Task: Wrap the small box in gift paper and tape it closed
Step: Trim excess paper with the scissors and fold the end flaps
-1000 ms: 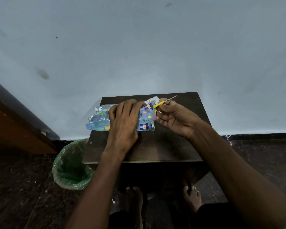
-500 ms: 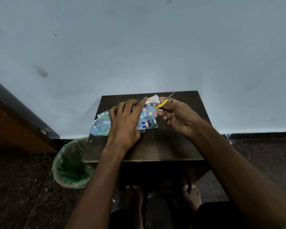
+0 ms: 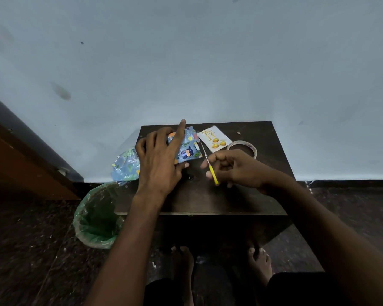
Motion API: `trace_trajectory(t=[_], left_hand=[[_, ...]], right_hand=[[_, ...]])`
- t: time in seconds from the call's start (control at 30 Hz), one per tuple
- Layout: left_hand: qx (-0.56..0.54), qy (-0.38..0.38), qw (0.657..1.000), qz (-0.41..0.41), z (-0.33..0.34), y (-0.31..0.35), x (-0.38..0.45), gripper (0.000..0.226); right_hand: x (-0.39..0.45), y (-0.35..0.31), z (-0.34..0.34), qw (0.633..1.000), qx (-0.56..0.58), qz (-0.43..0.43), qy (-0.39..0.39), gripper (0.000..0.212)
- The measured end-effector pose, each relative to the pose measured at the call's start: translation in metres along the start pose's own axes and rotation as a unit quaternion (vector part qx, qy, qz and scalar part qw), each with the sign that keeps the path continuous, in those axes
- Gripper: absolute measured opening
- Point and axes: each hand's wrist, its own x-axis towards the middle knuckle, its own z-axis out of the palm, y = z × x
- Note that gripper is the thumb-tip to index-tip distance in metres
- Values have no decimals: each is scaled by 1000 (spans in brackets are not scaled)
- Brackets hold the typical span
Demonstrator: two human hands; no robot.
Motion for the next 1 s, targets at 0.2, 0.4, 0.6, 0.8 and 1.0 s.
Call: trace_trajectory(t=[0.2,0.4,0.6,0.8,1.0], left_hand=[[20,5,1000,7,1,3,0,119],[17,11,1000,8,4,2,1,119],[20,15,1000,5,6,2,2,121],[20,22,999,23,8,5,1,118],[20,24,999,28,10,7,2,119]], right_hand=[[5,2,4,1000,1,-7,8,19],[7,5,2,1000,-3,-4,15,20],[8,9,-2,1000,-8,13,-10,20],[11,7,2,1000,7,-16,19,19],[11,9,-1,999,15,-27,38,18]])
